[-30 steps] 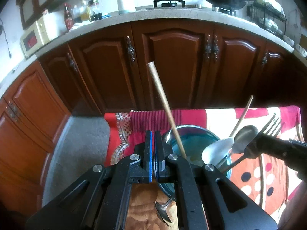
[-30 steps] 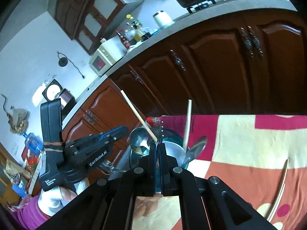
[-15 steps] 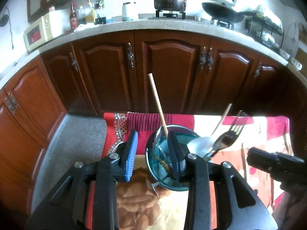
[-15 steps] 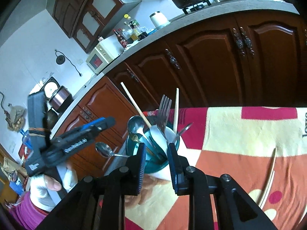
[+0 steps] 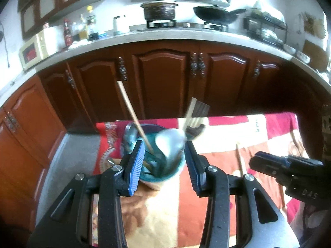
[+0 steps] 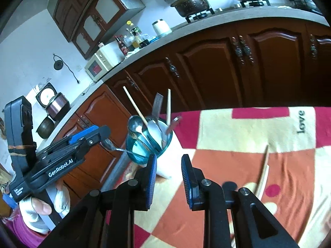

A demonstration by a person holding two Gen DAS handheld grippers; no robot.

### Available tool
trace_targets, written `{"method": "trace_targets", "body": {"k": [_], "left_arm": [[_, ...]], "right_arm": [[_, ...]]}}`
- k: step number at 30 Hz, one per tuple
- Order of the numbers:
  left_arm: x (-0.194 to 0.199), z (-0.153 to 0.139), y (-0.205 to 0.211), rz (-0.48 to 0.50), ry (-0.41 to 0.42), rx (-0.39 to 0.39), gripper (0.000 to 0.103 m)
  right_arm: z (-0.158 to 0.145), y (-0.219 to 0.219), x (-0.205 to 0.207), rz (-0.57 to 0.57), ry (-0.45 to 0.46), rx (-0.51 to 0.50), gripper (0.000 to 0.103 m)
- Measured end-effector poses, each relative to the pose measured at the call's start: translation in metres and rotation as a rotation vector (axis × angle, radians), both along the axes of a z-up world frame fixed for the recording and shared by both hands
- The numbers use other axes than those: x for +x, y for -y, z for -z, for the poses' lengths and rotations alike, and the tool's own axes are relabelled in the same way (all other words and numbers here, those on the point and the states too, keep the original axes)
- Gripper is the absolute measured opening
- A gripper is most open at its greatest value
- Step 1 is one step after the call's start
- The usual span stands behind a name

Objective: Organize utensils
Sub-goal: 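Lower the fork and chopsticks into the holder and open both tools, then move both tools back to the remaining wooden chopsticks on the blanket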

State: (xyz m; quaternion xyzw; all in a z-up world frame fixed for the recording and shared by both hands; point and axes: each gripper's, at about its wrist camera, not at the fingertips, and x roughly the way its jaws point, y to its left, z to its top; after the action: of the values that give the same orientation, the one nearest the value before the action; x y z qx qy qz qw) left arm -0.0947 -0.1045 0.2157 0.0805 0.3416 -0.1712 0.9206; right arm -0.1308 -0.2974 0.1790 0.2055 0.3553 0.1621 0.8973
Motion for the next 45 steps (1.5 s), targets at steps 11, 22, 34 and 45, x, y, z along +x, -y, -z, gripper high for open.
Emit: {"method": "trace_targets", "body": {"k": [11, 22, 34, 45], "left_arm": [[-0.026, 0.033, 0.056, 0.094, -0.082, 0.002, 0.040], [-0.019, 0.084, 0.082, 0.131, -0.230, -0.006, 0.041], [-0.002, 0.118, 0.086, 0.131, -0.311, 0.007, 0.041], [0.004, 0.127, 0.071, 0.111, -0.339, -0.016, 0.041]], "right_arm": [[0.017, 0.042, -0.043, 0.077, -0.054, -0.040, 0.023], [0.091, 0.095, -0.041, 0.186, -0.210, -0.024, 0.023], [0.142, 0.082, 0.034, 0.161, -0.312, -0.273, 0.023], [0.148, 0.081, 0.046, 0.171, -0.344, -0.383, 0.023]]}}
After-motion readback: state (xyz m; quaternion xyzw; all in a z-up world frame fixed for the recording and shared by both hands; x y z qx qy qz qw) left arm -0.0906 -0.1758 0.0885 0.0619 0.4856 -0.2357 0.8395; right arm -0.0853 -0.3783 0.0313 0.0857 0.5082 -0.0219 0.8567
